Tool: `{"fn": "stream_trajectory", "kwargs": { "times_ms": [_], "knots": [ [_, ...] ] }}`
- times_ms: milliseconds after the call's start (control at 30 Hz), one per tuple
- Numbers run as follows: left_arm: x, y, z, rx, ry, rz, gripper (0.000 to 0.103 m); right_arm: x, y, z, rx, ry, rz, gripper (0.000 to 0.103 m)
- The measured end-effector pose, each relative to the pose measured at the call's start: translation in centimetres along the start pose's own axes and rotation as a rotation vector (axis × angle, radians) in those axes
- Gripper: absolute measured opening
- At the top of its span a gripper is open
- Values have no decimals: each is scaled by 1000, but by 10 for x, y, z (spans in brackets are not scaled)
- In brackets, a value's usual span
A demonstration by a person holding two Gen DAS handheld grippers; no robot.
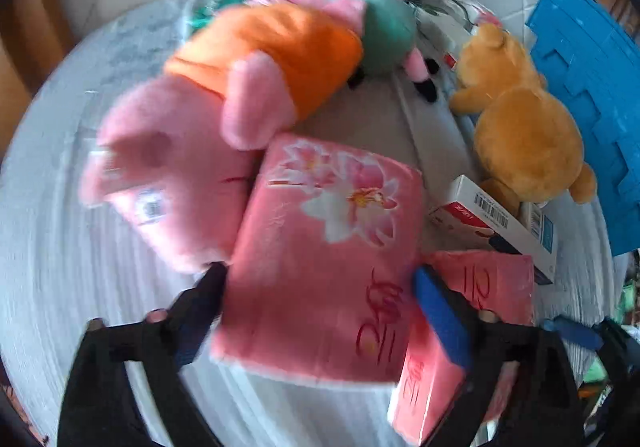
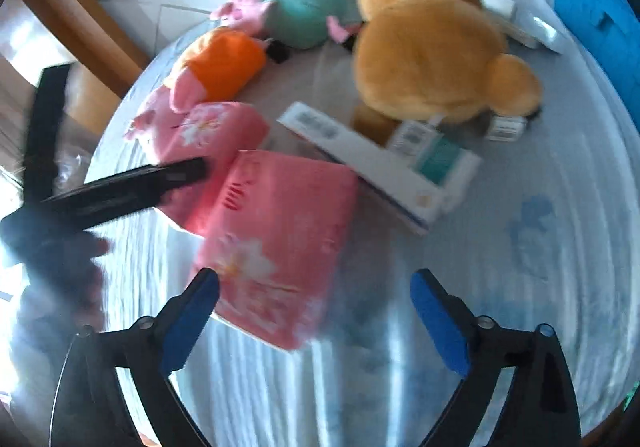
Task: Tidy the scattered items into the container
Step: 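Grasp a pink tissue pack with the left tool while the right tool grasps another, then carry both pink tissue packs over the blue crate with both tools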
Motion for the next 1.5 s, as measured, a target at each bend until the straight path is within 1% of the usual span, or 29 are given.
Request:
{"fn": "stream_trajectory", "kwargs": {
  "times_ms": [67, 133, 167, 233, 300, 367, 433, 500, 600, 667, 733, 833, 900, 933, 1000, 1067, 1133, 1200, 1300, 1367, 1400, 1467, 1500],
  "knots": [
    [7, -2, 6, 3, -3, -46, 97, 13, -9, -5, -6, -26, -11, 103],
    [1, -6, 19, 15, 12, -67, 96, 32, -17, 0, -38, -80, -21, 102],
    [-4, -9, 27, 18, 12, -74, 96, 35, -17, 2, -55, -77, -14, 102],
    [-15, -18, 50, 18, 9, -91, 96, 26, -7, 3, -51, -57, 37, 102],
    [-23, -23, 67, 6, 11, -99, 96, 14, 10, 2, -54, -53, 115, 102],
    [-29, -27, 80, -26, 28, -114, 96, 9, 20, 2, -40, -74, 130, 102],
    [-32, -30, 85, -56, 41, -122, 96, 4, 21, -2, -22, -68, 115, 102],
    [-34, -33, 86, -74, 50, -131, 96, 1, 13, -9, 2, -46, 77, 103],
    [-38, -42, 85, -79, 62, -151, 96, 13, -2, -21, 42, -49, 34, 103],
    [-40, -52, 83, -91, 71, -164, 96, 21, -9, -33, 49, -60, 39, 103],
    [-39, -62, 85, -120, 71, -147, 96, 32, -17, -36, 57, -68, 32, 103],
    [-39, -62, 76, -123, 88, -151, 96, 53, -27, -37, 21, -104, 76, 102],
    [-40, -60, 78, -99, 104, -163, 95, 57, -29, -33, -6, -102, 88, 95],
    [-39, -58, 76, -96, 109, -167, 95, 55, -29, -33, -14, -91, 91, 94],
    [-44, -56, 74, -104, 118, -161, 94, 44, -28, -33, -42, -76, 118, 92],
    [-54, -52, 70, -113, 142, -156, 94, 32, -27, -35, -52, -59, 107, 91],
    [-69, -47, 64, -103, 176, -157, 94, 11, -28, -40, -73, -20, 107, 91],
    [-87, -40, 58, -101, 214, -150, 94, -14, -28, -47, -99, 26, 125, 91],
    [-115, -30, 48, -106, 269, -115, 94, -60, -22, -56, -127, 105, 130, 91],
    [-138, -16, 41, -97, 314, -87, 94, -94, -16, -62, -145, 160, 151, 91],
    [-150, -7, 37, -91, 337, -73, 94, -92, -24, -84, -148, 180, 158, 91],
    [-168, 8, 28, -75, 373, -41, 94, -128, -17, -89, -159, 240, 192, 91],
    [-176, 17, 25, -65, 388, -25, 94, -137, -20, -90, -161, 258, 207, 91]
  ]
}}
Point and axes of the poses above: each gripper's, at about its wrist camera, not at the fingertips, and x roughly the way its jaws point, y to its right, z to its underside, the point moved 6 cm from there along x, roughly the way its jaws point, and after that the axes turned 13 degrees about -x, right-handed, at the moved point
